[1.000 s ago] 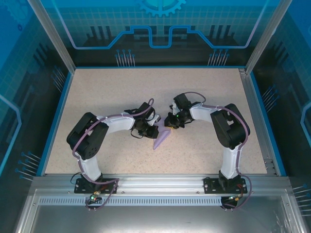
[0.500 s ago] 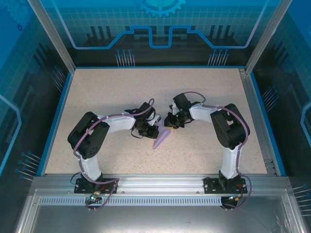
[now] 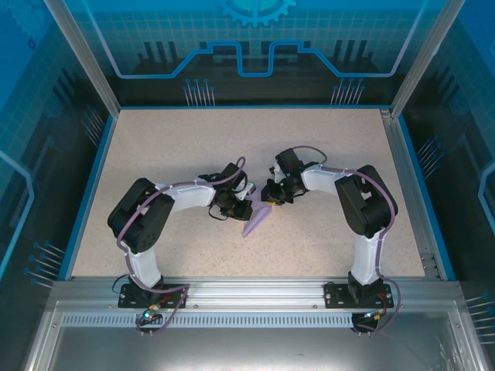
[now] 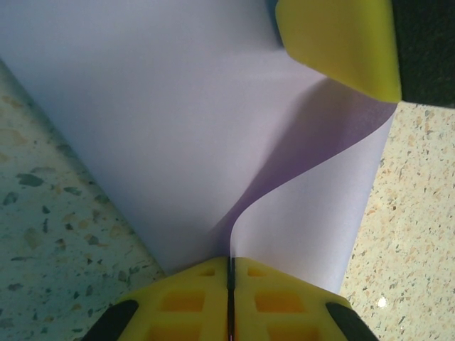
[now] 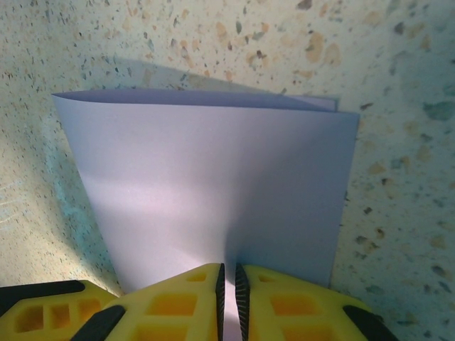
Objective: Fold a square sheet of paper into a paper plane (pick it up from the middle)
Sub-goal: Third fold the triangle at the center of the table.
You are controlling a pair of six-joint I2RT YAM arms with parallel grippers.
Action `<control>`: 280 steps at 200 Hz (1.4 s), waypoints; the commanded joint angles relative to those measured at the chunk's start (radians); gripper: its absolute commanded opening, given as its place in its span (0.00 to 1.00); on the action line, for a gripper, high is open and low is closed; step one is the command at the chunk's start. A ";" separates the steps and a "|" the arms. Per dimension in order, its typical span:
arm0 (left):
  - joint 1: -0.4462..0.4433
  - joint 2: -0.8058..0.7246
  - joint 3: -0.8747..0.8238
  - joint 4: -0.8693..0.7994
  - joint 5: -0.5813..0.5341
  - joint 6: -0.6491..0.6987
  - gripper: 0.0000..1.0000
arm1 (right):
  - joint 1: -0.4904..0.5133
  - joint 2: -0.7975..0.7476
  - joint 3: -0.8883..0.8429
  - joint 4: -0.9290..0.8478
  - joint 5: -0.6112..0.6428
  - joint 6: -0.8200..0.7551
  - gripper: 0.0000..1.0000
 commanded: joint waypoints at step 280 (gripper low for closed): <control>0.011 0.019 -0.047 -0.010 0.006 -0.002 0.10 | 0.367 -0.302 -0.551 0.732 0.115 0.490 0.00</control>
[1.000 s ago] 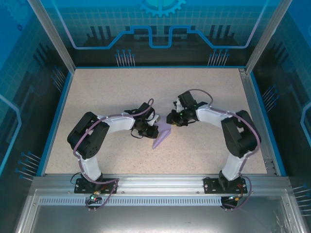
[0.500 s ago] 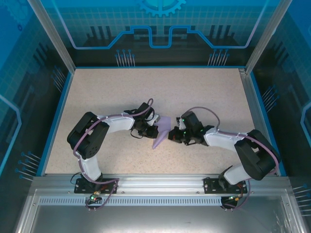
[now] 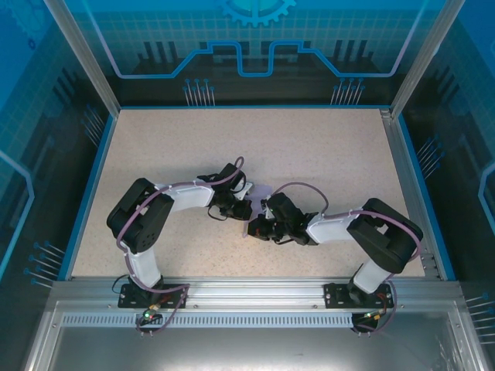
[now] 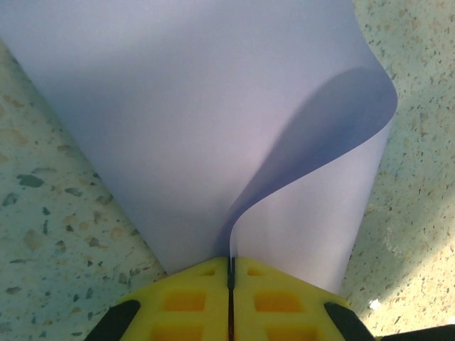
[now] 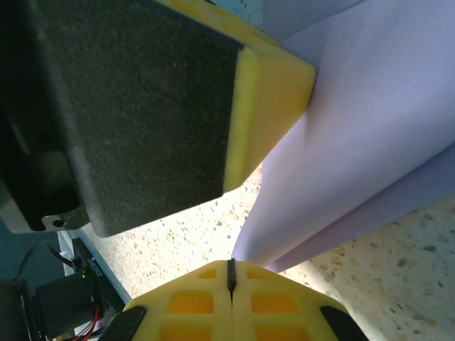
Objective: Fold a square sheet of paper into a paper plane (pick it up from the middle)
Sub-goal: Third fold the triangle at the center of the table.
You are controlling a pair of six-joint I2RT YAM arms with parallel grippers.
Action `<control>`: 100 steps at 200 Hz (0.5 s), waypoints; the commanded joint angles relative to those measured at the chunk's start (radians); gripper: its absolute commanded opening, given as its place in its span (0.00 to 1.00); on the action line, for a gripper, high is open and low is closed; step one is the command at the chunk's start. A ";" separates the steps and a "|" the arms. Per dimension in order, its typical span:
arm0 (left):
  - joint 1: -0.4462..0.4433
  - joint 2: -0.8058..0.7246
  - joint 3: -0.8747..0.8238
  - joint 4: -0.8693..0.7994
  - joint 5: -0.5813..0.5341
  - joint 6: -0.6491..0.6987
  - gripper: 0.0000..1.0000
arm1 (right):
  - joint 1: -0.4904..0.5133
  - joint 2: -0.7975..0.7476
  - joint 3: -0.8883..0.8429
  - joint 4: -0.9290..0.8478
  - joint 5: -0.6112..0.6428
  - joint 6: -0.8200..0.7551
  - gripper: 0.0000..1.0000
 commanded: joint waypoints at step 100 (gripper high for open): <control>0.004 0.027 -0.027 -0.039 -0.001 0.010 0.10 | 0.022 0.062 0.029 0.030 0.001 0.017 0.00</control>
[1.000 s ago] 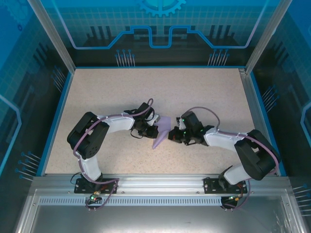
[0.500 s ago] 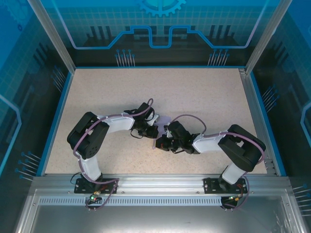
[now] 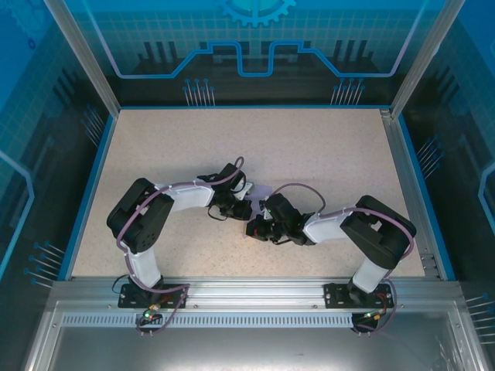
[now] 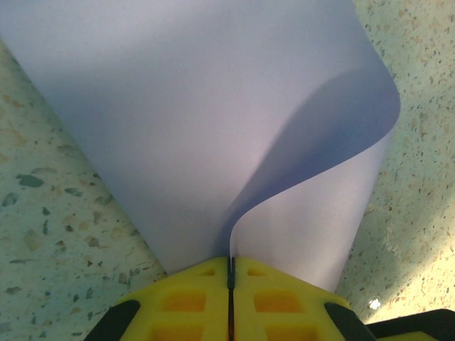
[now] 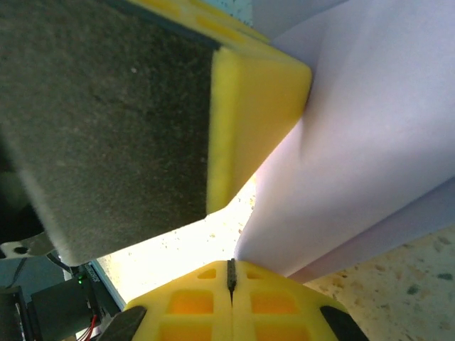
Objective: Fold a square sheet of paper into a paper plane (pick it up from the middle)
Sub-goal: Third fold the triangle at the center of the table.
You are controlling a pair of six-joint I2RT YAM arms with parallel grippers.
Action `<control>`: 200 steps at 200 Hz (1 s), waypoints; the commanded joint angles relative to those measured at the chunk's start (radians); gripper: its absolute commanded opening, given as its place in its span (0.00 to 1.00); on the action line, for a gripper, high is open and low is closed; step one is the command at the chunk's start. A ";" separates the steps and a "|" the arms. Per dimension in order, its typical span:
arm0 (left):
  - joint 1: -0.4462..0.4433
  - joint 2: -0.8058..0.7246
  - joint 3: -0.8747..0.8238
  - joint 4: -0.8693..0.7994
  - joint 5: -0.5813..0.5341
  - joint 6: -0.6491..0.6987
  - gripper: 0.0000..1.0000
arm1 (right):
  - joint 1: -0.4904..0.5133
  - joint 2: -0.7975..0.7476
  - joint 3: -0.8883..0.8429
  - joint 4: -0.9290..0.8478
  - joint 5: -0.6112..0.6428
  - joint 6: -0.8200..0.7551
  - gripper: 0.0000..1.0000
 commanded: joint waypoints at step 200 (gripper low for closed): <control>0.006 0.039 -0.022 -0.043 0.009 0.016 0.10 | 0.021 -0.035 0.003 -0.054 0.017 -0.009 0.02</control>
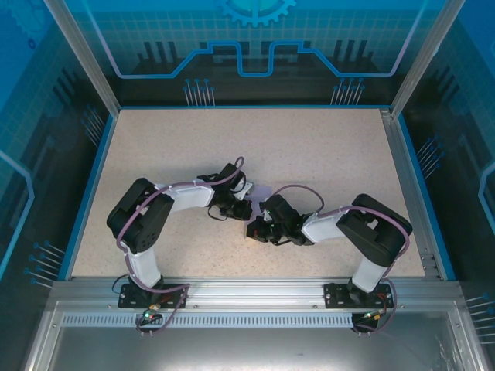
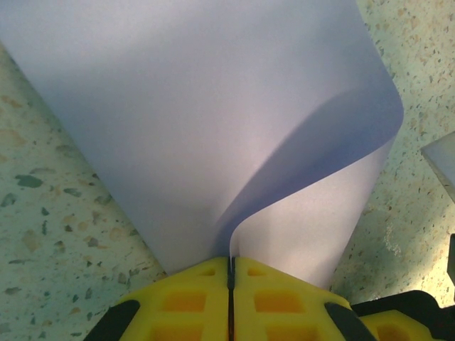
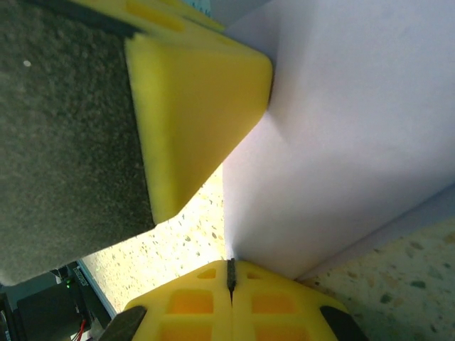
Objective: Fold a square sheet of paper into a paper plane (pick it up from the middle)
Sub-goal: Third fold the triangle at the center of the table.
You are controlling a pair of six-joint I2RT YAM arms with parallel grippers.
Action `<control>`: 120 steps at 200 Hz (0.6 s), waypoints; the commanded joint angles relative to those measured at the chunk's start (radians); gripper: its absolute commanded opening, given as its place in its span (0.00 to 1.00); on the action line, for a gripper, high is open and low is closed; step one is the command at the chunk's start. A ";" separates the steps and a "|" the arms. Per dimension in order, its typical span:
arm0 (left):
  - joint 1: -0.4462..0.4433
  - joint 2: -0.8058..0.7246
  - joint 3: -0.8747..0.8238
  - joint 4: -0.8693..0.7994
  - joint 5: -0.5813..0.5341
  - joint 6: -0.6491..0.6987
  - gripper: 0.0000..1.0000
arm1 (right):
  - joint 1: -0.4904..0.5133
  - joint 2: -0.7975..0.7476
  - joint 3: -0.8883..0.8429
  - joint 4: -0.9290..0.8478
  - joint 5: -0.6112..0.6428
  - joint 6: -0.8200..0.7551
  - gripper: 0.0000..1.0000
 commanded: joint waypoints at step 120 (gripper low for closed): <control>0.005 0.039 -0.022 -0.044 0.010 0.017 0.10 | 0.033 0.020 0.006 -0.058 0.007 0.020 0.01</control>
